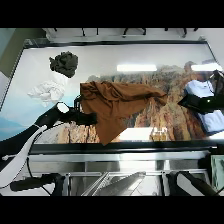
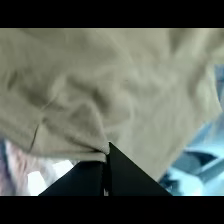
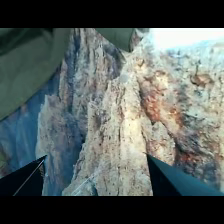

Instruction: Fold the shirts.

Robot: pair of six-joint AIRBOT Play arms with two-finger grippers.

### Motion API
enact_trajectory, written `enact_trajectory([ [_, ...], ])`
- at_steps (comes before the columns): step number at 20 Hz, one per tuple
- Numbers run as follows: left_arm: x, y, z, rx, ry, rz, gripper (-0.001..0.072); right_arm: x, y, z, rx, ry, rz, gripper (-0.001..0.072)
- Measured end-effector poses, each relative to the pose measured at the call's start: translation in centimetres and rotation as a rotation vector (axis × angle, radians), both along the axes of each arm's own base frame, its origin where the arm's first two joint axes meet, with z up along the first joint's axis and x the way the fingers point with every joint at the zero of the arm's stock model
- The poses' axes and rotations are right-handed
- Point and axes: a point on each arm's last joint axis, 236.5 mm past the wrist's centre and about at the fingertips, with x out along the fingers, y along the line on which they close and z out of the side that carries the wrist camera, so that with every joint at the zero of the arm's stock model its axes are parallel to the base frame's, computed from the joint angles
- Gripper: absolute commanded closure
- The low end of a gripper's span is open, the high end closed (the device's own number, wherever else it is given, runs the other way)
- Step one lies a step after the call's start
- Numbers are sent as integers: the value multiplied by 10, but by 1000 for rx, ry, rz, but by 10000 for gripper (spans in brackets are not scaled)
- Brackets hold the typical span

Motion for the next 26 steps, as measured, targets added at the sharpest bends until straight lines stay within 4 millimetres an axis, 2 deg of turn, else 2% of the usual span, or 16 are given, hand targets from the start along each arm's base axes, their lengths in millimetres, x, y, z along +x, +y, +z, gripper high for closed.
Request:
enact_trajectory([
  [4,-6,37,45,40,-68,-36,694,5,1,-36,49,92,12,9],
  [7,-9,74,72,78,-108,-11,694,7,14,-48,120,111,32,9],
  [9,-12,92,82,94,-118,14,694,4,22,-58,158,128,45,9],
  [11,-15,101,85,103,-112,19,694,-6,30,-72,190,159,58,9],
  [14,-21,103,83,106,-85,6,694,-28,43,-100,235,214,72,10],
  [17,-27,99,77,108,-57,-20,694,-33,54,-119,278,200,60,12],
  [21,-32,92,75,107,-41,-51,694,-18,68,-132,326,139,35,14],
  [23,-35,91,74,107,-34,-60,694,-10,79,-139,346,121,41,95],
  [26,-38,90,74,107,-24,-70,694,2,91,-145,361,91,35,96],
])
